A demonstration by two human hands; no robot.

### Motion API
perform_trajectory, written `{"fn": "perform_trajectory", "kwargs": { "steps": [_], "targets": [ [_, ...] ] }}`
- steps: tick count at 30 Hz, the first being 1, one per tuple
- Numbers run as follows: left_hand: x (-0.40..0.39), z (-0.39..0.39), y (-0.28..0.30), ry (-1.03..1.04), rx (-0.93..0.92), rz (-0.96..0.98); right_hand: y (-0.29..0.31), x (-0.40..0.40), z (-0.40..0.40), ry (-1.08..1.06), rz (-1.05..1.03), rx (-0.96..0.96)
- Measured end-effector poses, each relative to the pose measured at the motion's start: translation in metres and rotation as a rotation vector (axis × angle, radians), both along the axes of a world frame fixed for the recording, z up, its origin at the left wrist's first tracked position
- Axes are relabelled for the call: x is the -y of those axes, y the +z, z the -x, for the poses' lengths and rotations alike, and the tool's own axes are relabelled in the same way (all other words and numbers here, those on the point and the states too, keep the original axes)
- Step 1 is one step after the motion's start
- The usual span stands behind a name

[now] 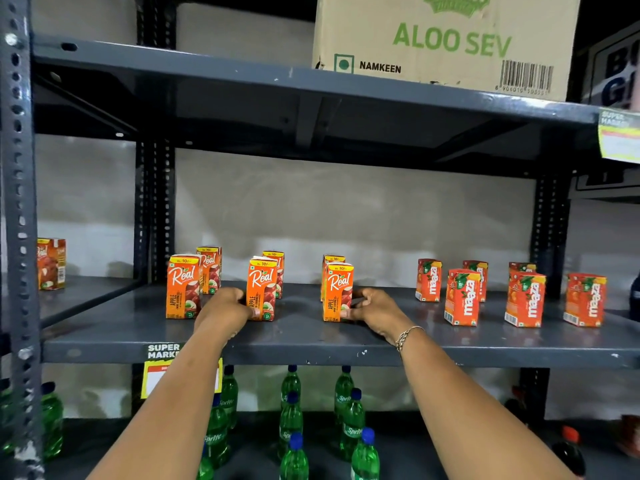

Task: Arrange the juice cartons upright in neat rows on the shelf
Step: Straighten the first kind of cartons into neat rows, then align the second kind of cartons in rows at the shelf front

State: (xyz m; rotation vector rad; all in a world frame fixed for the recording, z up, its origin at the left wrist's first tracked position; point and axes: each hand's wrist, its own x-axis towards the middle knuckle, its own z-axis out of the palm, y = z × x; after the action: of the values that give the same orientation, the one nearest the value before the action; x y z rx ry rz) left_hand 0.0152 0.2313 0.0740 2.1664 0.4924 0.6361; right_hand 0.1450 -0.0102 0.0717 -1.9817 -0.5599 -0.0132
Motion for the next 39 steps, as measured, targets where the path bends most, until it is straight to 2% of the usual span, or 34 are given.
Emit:
{"fn": "perform_trajectory", "kwargs": {
  "steps": [3,6,9,12,15,18,21,24,26,29,32,36,39],
  "targets": [
    [0.005,0.007,0.001,0.012,-0.037,-0.054,0.002,0.005,0.012,-0.058,-0.040,-0.008],
    [0.013,0.012,-0.001,0.102,0.015,-0.150,0.002,0.012,0.027,-0.194,-0.082,0.063],
    [0.021,0.017,-0.008,0.228,0.222,-0.153,-0.001,0.018,0.042,-0.354,-0.067,0.220],
    [0.028,0.025,-0.009,0.257,0.445,-0.119,-0.009,0.026,0.052,-0.456,-0.083,0.341],
    [0.038,0.032,-0.008,0.225,0.576,-0.282,-0.013,0.042,0.064,-0.510,-0.116,0.435],
    [0.071,0.038,-0.001,0.109,0.660,-0.415,-0.013,0.078,0.065,-0.594,-0.140,0.475],
    [0.126,0.030,0.007,-0.126,0.606,-0.307,-0.009,0.125,0.055,-0.704,-0.219,0.475],
    [0.187,-0.005,0.001,-0.389,0.438,-0.027,-0.008,0.178,0.039,-0.762,-0.294,0.440],
    [0.222,-0.036,-0.004,-0.468,0.330,0.115,-0.006,0.211,0.024,-0.771,-0.322,0.421],
    [0.267,-0.075,-0.006,-0.419,0.264,0.174,-0.001,0.257,-0.007,-0.721,-0.294,0.384],
    [0.302,-0.104,-0.002,-0.308,0.231,0.094,0.008,0.295,-0.032,-0.658,-0.227,0.315],
    [0.324,-0.129,0.005,-0.207,0.143,0.090,0.013,0.317,-0.077,-0.445,-0.072,0.143],
    [0.328,-0.140,0.005,-0.223,0.111,0.143,0.012,0.323,-0.098,-0.297,-0.012,0.067]
  ]
}}
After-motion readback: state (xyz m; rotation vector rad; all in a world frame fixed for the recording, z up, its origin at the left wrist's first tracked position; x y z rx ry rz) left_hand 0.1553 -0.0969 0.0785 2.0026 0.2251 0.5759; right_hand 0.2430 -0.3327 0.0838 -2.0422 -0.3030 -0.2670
